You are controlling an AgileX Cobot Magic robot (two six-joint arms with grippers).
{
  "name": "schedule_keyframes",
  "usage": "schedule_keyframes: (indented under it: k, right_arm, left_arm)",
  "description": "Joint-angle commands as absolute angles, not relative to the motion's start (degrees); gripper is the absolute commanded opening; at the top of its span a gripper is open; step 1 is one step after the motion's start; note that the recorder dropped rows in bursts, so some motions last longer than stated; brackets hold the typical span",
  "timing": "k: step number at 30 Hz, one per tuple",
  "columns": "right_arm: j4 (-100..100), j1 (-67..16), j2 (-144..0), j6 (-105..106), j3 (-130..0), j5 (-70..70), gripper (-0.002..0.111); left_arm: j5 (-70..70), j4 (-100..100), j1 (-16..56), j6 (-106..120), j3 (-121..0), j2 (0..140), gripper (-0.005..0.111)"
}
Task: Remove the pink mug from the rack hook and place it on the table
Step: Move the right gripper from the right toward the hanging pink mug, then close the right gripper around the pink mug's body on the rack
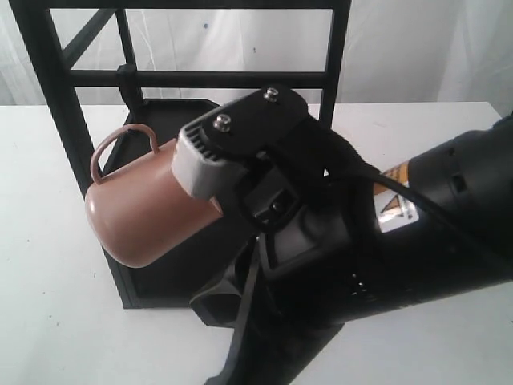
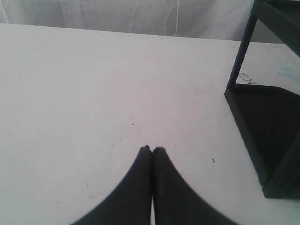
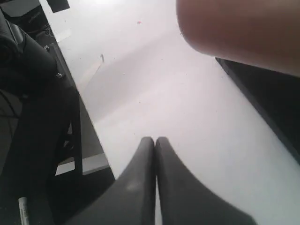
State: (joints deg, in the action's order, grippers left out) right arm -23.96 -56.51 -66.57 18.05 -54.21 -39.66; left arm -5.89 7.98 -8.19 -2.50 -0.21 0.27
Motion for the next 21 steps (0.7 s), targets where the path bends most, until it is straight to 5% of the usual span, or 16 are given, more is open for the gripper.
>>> schedule_keyframes:
  k: [1, 9, 21]
  right_arm:
    - [-24.1, -56.7, -66.4, 23.7, -54.6, -38.4, 0.010]
    - [-17.1, -56.7, -66.4, 26.9, -54.6, -27.1, 0.059]
    - [-14.2, -56.6, -71.6, 26.4, -54.6, -17.2, 0.062]
  left_arm:
    - [-5.6, 8.4, -7.9, -2.6, 0.0, 0.6, 0.000]
    - [-5.6, 8.4, -7.9, -2.6, 0.0, 0.6, 0.000]
    - [-5.6, 8.4, -7.9, -2.6, 0.0, 0.6, 0.000]
